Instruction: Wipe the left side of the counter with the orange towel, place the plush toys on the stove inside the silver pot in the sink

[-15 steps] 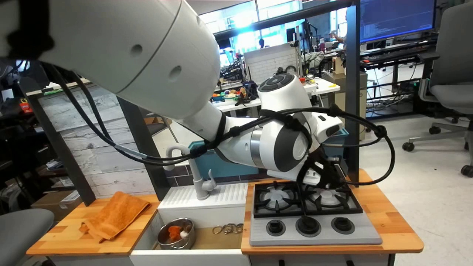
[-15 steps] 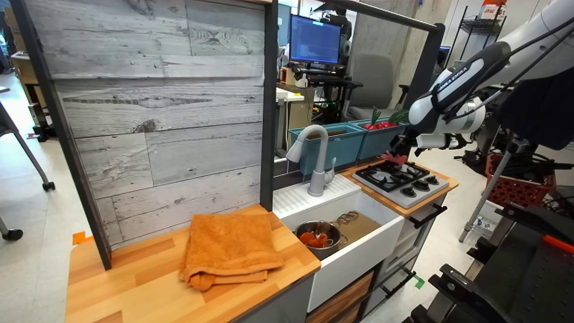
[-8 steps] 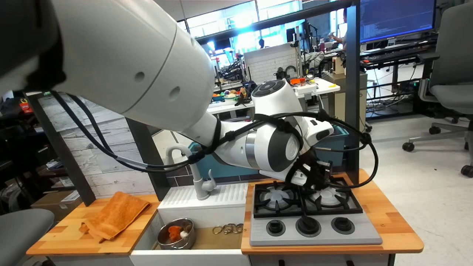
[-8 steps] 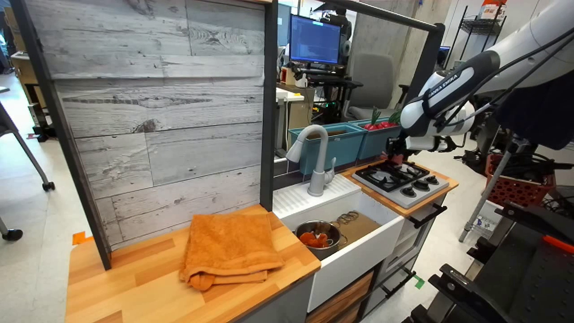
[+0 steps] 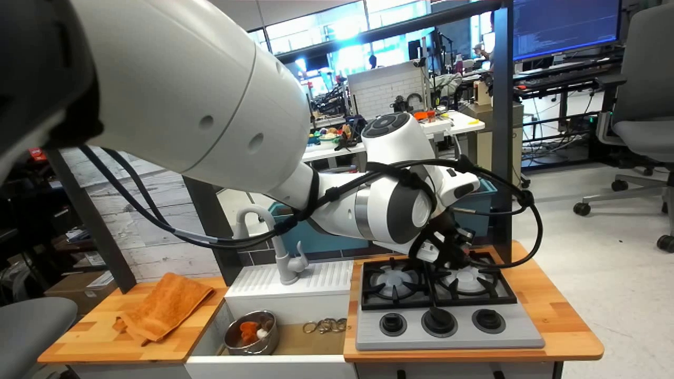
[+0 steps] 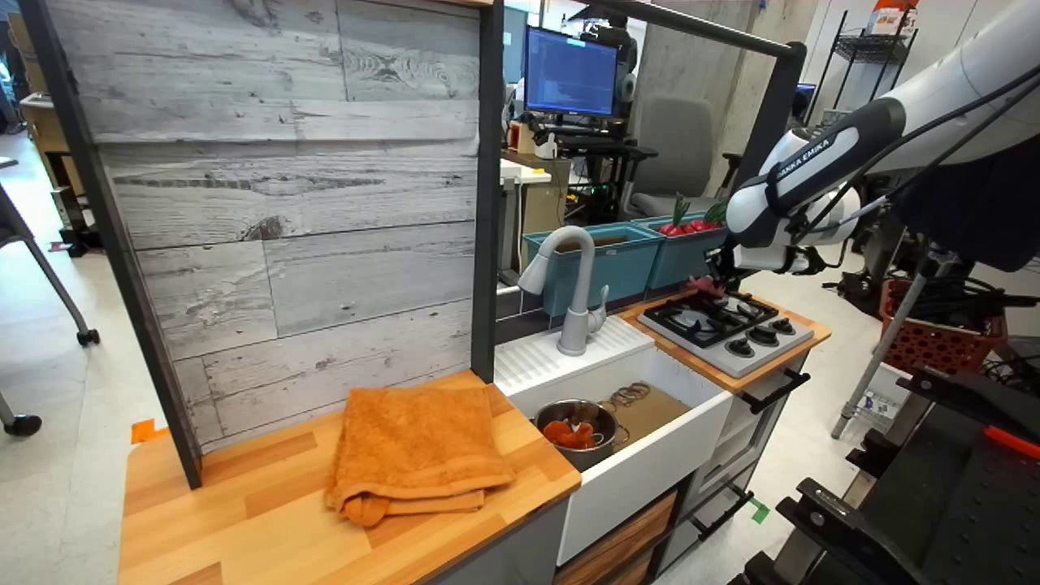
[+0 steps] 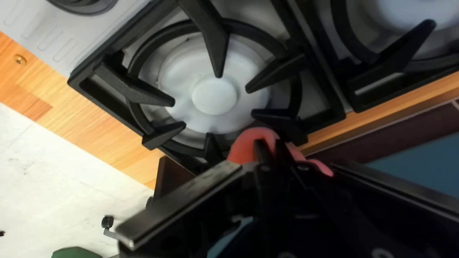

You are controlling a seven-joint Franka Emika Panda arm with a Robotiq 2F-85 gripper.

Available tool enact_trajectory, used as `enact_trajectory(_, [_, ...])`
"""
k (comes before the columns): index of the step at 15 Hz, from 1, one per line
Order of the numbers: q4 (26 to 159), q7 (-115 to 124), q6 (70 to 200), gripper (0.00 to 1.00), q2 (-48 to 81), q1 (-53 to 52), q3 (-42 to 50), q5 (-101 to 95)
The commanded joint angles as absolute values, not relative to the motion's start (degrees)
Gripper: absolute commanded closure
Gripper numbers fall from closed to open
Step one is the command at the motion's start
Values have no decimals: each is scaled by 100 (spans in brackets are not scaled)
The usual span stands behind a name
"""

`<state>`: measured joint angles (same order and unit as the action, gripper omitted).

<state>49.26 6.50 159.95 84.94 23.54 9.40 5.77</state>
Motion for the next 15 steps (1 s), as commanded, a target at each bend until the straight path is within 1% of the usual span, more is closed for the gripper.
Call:
enact_trajectory(1, [5591,4,15783,99,8021,2459,426,600])
enact_trajectory(2, [6188,-451,15904,99,7662,2505,143,584])
enact_trajectory(6, [7145,-1618,15948,99,7092,2678,-470,523])
enact_trajectory(12, [8748,-3450,16465,99,6418,3025,-1391,434])
enact_trajectory(15, [9586,-4047,16775,99,6202,3195,-1799,94])
